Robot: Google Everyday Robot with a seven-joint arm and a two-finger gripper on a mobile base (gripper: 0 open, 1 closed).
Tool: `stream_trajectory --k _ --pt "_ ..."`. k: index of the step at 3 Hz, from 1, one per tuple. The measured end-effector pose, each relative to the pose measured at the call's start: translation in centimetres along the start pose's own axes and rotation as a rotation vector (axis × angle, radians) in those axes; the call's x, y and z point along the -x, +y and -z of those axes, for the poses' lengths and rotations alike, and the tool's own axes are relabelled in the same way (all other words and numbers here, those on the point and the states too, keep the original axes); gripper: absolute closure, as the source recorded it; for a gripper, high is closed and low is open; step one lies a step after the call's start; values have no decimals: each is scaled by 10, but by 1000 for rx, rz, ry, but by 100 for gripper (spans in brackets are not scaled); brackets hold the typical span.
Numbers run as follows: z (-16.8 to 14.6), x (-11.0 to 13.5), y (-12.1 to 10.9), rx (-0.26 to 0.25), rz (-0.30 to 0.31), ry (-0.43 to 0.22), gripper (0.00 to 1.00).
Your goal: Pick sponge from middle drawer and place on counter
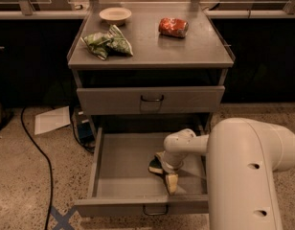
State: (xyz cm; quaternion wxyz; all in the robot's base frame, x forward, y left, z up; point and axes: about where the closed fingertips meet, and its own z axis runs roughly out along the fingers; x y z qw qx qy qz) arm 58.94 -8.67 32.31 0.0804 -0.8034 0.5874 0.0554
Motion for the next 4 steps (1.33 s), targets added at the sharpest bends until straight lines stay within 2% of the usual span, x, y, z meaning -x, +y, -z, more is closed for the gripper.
stream_trajectory --k 1,4 --pt "0 0 0 0 0 0 19" --pt "0 0 0 0 0 0 88"
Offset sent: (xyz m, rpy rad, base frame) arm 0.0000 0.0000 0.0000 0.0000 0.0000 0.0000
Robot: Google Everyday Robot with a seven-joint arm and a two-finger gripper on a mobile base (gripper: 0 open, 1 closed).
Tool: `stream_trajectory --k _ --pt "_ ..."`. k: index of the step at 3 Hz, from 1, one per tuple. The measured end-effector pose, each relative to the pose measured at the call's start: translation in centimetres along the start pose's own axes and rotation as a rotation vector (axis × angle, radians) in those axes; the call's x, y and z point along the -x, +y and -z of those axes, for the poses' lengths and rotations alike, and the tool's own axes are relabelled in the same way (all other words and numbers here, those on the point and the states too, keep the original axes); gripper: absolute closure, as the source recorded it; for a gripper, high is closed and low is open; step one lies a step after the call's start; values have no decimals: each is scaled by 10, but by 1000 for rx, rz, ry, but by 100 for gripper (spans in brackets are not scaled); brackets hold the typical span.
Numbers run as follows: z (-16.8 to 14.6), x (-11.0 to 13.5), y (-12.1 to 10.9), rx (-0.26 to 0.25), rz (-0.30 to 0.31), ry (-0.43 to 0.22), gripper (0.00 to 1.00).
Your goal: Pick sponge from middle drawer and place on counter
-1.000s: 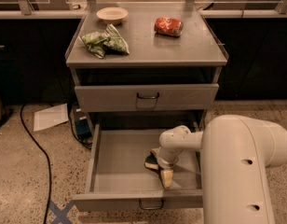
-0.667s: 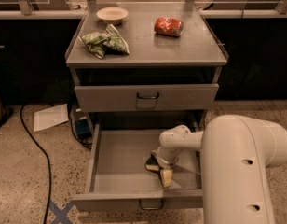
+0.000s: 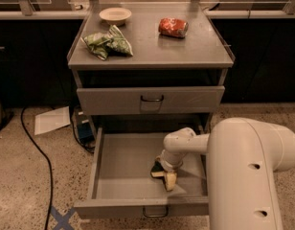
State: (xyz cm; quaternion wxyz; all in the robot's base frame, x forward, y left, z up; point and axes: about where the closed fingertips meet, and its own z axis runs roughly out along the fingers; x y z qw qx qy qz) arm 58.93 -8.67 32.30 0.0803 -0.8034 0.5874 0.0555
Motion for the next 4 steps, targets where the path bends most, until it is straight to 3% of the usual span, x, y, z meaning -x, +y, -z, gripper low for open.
stream_trajectory --k 1,4 --pt "0 0 0 0 0 0 100" --pt "22 4 -1 2 -1 0 100"
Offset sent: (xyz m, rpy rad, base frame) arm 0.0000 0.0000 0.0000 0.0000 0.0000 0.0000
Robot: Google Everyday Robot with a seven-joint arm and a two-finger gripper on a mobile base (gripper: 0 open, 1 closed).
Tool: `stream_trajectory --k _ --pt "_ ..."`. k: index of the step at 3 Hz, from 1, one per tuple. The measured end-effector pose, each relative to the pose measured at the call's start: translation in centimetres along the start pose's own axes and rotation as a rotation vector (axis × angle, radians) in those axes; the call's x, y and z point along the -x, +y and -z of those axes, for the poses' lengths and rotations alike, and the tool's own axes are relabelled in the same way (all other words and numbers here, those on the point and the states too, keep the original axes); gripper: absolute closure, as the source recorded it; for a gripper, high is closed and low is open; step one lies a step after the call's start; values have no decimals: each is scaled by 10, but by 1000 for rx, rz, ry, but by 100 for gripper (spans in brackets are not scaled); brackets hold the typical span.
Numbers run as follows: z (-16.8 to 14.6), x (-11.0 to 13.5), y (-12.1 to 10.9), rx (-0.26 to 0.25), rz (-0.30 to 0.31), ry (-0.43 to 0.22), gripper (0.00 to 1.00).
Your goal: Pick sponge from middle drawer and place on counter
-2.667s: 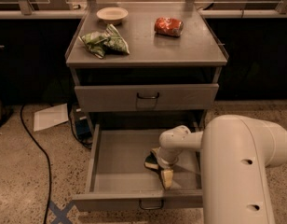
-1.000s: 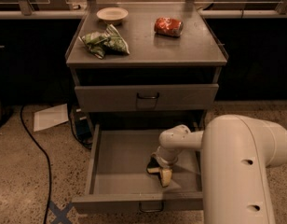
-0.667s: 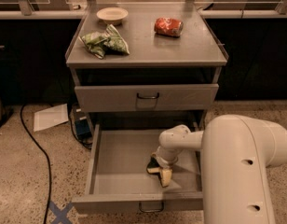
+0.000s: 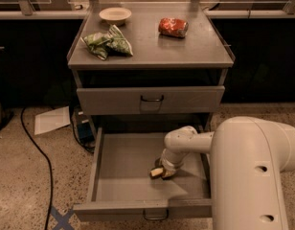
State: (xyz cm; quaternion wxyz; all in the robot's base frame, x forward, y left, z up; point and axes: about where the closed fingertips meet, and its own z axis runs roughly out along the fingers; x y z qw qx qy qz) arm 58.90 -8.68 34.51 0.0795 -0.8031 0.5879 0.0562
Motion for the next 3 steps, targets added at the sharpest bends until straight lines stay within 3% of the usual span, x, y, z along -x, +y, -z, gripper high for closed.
stream_trajectory --k 1,2,3 --pt "40 -6 -4 3 -19 1 100" --pt "106 -9 -2 1 -34 -1 100" --pt "175 -10 -6 -41 -27 -10 100"
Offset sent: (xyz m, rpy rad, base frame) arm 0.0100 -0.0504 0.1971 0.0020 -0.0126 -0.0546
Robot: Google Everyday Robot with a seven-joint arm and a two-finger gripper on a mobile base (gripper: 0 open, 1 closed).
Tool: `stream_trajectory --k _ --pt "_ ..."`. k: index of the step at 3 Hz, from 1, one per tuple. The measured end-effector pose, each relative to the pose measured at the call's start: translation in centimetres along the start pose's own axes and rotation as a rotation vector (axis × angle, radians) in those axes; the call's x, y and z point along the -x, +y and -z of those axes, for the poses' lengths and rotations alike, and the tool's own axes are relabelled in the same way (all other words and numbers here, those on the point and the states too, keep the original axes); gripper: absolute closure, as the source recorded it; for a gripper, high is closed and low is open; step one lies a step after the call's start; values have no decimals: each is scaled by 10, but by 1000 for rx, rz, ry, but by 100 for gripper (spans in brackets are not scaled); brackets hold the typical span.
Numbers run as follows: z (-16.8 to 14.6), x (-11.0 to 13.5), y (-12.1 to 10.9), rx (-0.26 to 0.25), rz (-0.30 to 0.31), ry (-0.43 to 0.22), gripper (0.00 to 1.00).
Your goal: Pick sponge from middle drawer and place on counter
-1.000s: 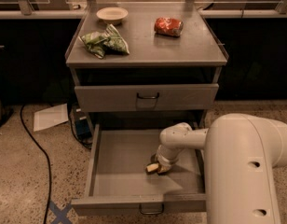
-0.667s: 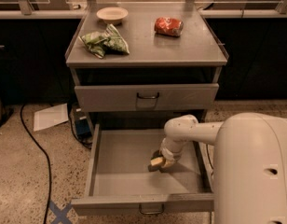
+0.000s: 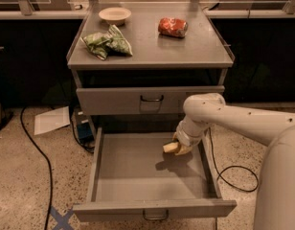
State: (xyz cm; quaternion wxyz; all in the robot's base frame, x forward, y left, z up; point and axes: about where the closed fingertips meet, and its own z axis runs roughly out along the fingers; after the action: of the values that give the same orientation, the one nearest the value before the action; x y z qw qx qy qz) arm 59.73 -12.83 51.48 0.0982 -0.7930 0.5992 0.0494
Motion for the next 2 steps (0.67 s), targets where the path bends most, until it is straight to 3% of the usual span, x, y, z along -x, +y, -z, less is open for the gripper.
stream_trajectory --k 2 --pt "137 13 -39 -136 130 5 100"
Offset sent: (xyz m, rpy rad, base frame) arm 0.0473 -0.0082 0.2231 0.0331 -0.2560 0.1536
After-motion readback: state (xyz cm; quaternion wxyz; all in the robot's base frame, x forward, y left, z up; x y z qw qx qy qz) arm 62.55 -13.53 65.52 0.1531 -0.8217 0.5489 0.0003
